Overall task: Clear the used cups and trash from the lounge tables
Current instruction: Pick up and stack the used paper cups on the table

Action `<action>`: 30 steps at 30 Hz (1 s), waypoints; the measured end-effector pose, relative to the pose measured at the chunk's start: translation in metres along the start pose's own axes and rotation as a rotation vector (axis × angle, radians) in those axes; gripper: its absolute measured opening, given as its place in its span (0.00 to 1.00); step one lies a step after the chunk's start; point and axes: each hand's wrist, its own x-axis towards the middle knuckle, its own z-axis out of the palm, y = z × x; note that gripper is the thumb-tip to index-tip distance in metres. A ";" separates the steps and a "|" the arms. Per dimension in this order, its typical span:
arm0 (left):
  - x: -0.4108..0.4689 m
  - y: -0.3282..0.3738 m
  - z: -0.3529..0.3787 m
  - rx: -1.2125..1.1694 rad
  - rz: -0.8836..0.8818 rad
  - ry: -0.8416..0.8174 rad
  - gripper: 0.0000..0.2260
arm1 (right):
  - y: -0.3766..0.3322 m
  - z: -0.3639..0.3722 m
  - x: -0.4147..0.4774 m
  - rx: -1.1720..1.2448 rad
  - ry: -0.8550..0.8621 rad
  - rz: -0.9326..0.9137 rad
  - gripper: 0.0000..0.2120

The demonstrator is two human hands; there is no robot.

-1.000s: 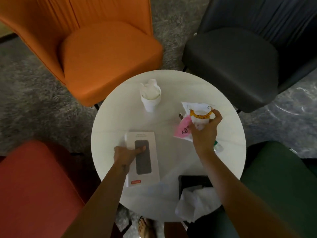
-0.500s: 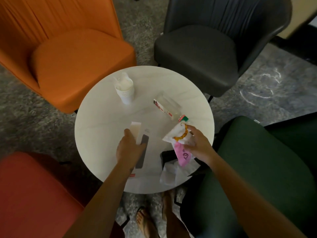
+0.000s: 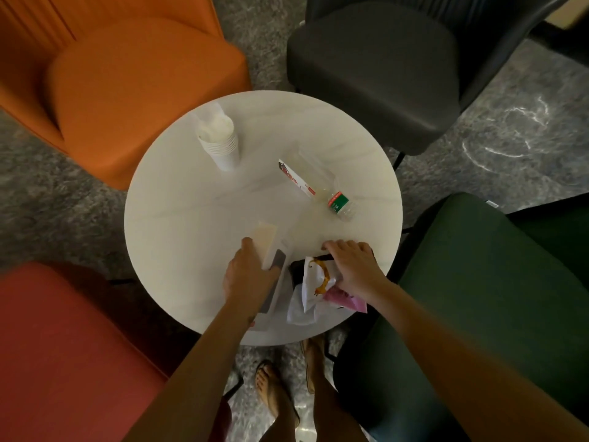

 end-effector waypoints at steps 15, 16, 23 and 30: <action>0.005 -0.012 -0.007 -0.056 -0.061 0.096 0.22 | 0.004 -0.017 0.022 0.435 -0.118 0.520 0.26; 0.006 -0.013 -0.007 -0.079 -0.069 0.102 0.23 | 0.003 -0.023 0.021 0.553 -0.079 0.566 0.25; 0.005 -0.010 -0.002 -0.414 -0.225 0.035 0.25 | -0.049 -0.024 0.017 1.360 -0.120 0.757 0.23; 0.006 -0.010 -0.001 -0.509 -0.271 -0.005 0.34 | -0.079 -0.010 0.026 1.312 -0.105 0.774 0.25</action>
